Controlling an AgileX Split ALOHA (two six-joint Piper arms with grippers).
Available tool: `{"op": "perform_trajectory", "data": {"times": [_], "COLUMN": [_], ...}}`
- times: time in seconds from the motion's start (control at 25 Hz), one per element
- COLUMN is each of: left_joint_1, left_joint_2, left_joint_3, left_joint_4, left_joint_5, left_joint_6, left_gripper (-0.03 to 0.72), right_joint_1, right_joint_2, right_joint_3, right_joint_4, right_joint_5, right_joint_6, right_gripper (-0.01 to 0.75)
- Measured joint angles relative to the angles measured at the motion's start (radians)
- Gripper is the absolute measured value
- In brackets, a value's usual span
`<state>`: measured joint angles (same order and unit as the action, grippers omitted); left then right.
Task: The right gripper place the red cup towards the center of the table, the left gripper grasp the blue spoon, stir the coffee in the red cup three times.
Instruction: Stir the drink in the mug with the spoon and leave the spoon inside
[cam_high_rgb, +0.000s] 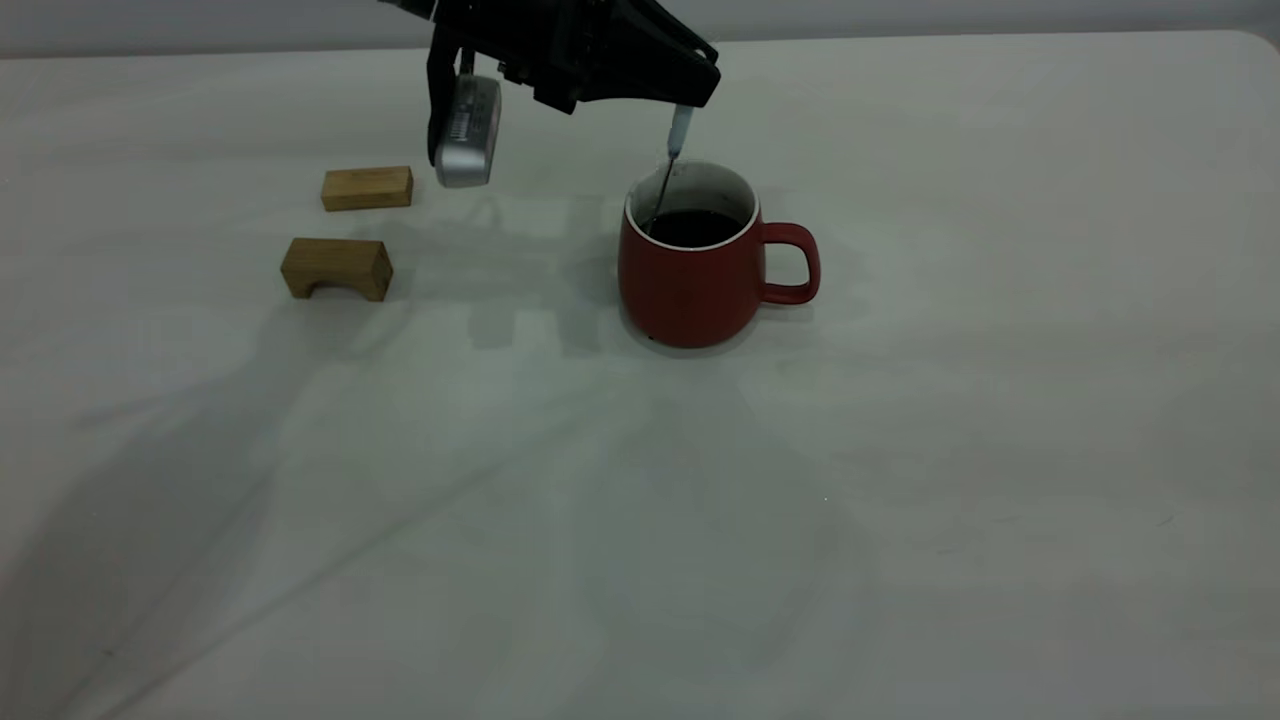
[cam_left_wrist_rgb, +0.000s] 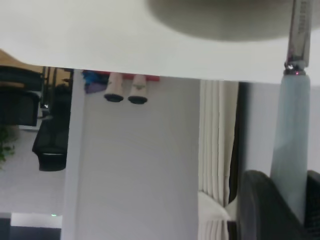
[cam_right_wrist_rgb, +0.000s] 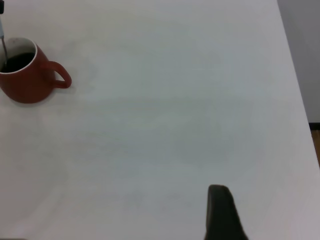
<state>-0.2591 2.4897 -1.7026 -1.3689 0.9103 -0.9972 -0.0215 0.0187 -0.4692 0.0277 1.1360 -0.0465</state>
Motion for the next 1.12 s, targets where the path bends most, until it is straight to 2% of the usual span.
{"op": "perform_trajectory", "data": {"times": [0.2, 0.4, 0.72, 0.84, 1.12], "left_joint_1": [-0.015, -0.038, -0.042, -0.039, -0.037], "left_joint_2": [0.002, 0.002, 0.002, 0.002, 0.002], "left_joint_3": [0.0, 0.0, 0.0, 0.0, 0.0], "left_joint_4": [-0.092, -0.119, -0.003, 0.057, 0.079], "left_joint_5": [0.009, 0.013, 0.045, 0.035, -0.046], "left_joint_6": [0.095, 0.037, -0.184, -0.214, -0.027], "left_gripper": [0.181, 0.181, 0.181, 0.181, 0.181], "right_joint_1": [0.0, 0.0, 0.0, 0.0, 0.0], "right_joint_2": [0.0, 0.0, 0.0, 0.0, 0.0], "right_joint_3": [0.0, 0.0, 0.0, 0.0, 0.0], "right_joint_4": [0.0, 0.0, 0.0, 0.0, 0.0], "right_joint_5": [0.0, 0.0, 0.0, 0.0, 0.0], "right_joint_6": [0.0, 0.0, 0.0, 0.0, 0.0], "right_gripper": [0.511, 0.511, 0.511, 0.511, 0.511]}}
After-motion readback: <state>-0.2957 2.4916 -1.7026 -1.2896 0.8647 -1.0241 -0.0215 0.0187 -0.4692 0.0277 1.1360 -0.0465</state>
